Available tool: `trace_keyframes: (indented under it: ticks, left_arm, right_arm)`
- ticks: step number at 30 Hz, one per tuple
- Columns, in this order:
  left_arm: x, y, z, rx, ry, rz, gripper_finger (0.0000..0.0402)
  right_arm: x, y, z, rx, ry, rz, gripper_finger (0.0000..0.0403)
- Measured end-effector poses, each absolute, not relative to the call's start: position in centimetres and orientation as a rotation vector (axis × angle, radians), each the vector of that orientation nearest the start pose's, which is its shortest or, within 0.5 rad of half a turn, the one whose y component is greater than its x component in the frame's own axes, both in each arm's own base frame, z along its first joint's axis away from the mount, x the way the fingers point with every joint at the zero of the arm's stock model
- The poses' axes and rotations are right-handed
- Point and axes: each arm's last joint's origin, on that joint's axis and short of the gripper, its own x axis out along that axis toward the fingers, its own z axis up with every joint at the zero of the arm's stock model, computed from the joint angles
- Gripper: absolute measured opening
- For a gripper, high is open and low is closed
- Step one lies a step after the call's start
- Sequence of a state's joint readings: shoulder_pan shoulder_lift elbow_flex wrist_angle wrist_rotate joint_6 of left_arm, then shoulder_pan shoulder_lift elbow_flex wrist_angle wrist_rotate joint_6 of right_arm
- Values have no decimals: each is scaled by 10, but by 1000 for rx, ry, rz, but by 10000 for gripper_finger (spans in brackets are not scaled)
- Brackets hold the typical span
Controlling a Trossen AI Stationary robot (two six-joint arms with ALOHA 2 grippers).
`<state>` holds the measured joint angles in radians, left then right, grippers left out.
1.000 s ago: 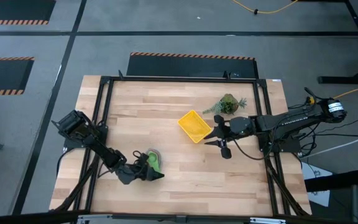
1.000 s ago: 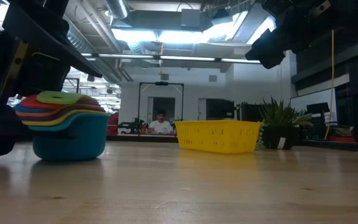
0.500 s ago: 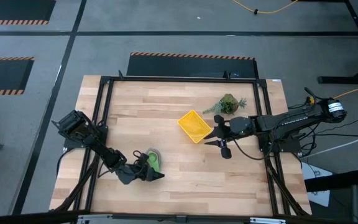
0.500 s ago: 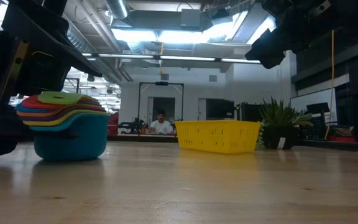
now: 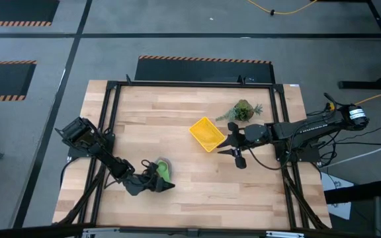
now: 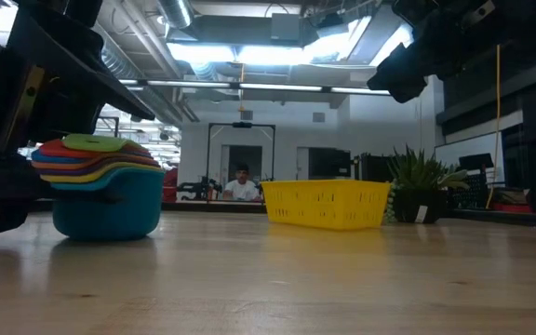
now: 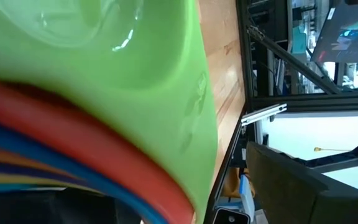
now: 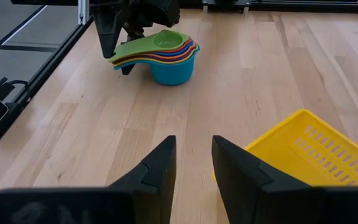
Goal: Nest measuring cups in basket
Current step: Put the stacked measuring cups into the yellow bin
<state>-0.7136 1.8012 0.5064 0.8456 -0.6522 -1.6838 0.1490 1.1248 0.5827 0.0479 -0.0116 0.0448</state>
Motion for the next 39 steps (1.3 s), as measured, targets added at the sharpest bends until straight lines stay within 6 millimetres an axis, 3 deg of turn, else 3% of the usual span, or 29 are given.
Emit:
trace_keyframes:
  ticks: [32,39]
  left_arm:
    - [227,-177,104,-1303,299,197,81]
    - [227,-177,104,-1308,293,191,75]
  right_arm:
    - [229,35,221,10,497,147,108]
    - [229,35,221,10,497,147,108]
